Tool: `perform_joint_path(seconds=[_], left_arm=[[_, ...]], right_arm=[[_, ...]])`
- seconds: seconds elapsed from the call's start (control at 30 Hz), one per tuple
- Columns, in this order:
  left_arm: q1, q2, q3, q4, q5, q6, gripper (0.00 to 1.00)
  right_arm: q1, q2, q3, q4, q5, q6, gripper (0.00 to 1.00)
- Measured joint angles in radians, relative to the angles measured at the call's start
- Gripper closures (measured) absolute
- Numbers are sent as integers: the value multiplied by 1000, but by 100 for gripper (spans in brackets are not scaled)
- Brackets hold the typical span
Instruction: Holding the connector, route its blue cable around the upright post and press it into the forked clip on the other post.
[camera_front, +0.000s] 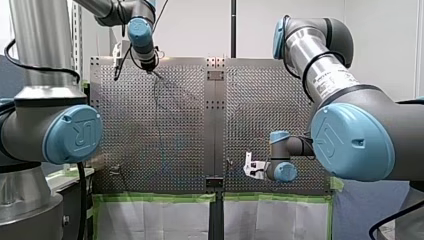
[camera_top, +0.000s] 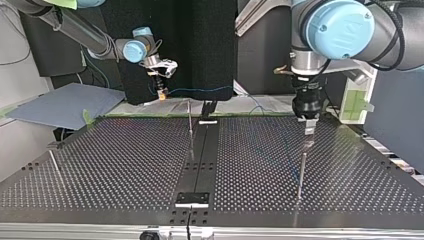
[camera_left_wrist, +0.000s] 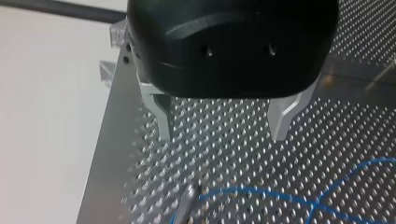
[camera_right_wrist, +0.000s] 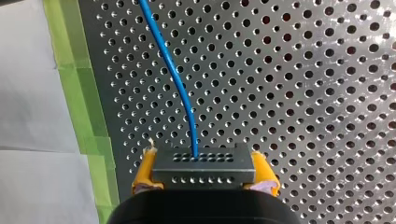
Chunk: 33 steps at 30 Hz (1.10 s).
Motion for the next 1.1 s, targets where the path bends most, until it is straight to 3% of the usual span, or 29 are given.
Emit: perform_joint_path(seconds=[0.3, 0.63, 1.1], left_arm=[[-43, -71, -1, 76, 54, 47, 0], [-117, -146, -1, 166, -19, 133, 0], [-101, -184, 16, 286, -56, 254, 0]], right_arm=[[0, 0, 0, 1, 0, 0, 100], [0, 1, 0, -1, 0, 6, 100], [0, 1, 0, -2, 0, 6, 100]])
